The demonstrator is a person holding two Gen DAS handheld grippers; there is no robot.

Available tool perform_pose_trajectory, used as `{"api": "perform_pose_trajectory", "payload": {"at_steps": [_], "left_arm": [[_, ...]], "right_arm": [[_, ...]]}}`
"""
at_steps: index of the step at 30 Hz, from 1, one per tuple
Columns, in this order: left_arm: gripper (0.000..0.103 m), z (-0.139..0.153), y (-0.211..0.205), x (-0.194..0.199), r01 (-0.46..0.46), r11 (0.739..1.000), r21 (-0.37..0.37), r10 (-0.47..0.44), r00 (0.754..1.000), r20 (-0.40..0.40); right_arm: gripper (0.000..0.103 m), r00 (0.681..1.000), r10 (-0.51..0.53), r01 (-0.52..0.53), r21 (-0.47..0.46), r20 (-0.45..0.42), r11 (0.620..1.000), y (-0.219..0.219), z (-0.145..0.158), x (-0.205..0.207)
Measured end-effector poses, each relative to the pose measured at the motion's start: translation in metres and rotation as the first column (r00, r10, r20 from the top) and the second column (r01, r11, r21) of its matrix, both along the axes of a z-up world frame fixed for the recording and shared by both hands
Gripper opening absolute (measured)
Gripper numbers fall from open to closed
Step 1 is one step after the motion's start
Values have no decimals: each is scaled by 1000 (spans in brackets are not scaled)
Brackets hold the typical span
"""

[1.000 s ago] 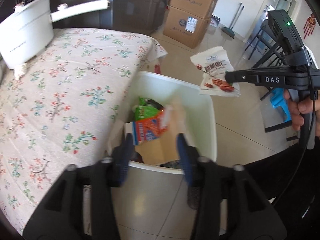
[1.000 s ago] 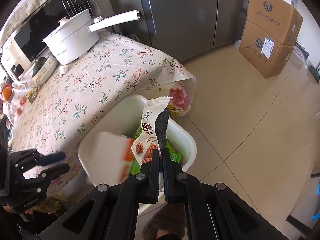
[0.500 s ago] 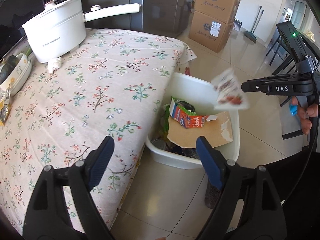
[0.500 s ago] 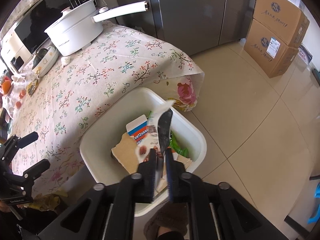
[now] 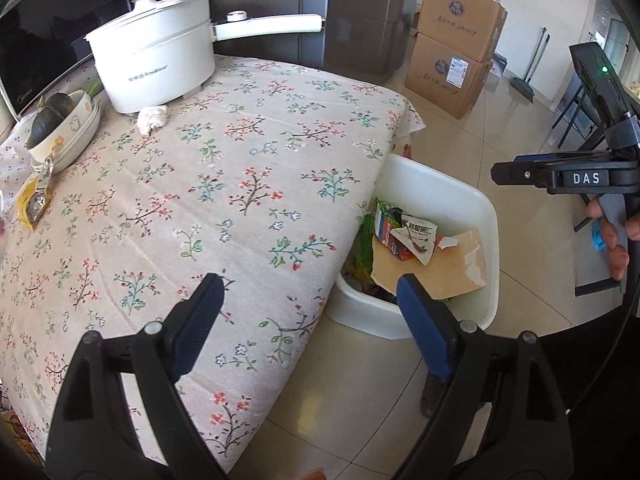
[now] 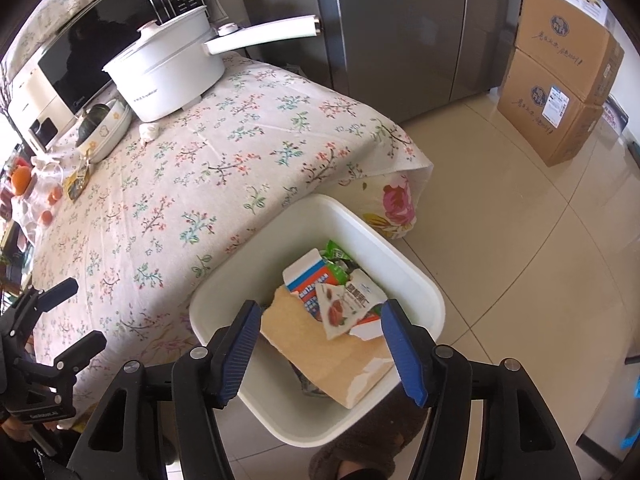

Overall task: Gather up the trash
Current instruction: 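Grasp the yellow snack bag with the left gripper while the right gripper grasps the white tissue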

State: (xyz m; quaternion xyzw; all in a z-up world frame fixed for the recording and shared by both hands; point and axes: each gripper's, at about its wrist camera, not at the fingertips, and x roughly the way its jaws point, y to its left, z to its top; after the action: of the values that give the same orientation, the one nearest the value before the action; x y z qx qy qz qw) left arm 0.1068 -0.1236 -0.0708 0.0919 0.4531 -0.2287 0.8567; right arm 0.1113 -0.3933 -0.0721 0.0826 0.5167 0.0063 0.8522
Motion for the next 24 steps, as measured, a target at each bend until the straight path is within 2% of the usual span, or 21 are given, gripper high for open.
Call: {"api": "perform_pose_trajectory", "payload": {"at_steps": [5, 10, 14, 19, 24], "left_arm": [[88, 3, 36, 13, -114, 993, -19, 114, 994, -7], [88, 7, 84, 29, -237, 971, -22, 238, 971, 14], [88, 14, 132, 46, -351, 935, -44, 353, 934, 54], [88, 11, 193, 64, -471, 879, -82, 476, 878, 60], [88, -2, 239, 88, -519, 852, -64, 522, 851, 58]], "right_arm": [[76, 999, 16, -16, -23, 29, 1000, 18, 10, 10], [77, 999, 39, -37, -47, 37, 998, 44, 13, 25], [80, 995, 72, -66, -93, 63, 994, 76, 18, 39], [83, 985, 151, -142, -102, 86, 985, 126, 18, 62], [84, 977, 201, -190, -141, 65, 972, 171, 6, 105]]}}
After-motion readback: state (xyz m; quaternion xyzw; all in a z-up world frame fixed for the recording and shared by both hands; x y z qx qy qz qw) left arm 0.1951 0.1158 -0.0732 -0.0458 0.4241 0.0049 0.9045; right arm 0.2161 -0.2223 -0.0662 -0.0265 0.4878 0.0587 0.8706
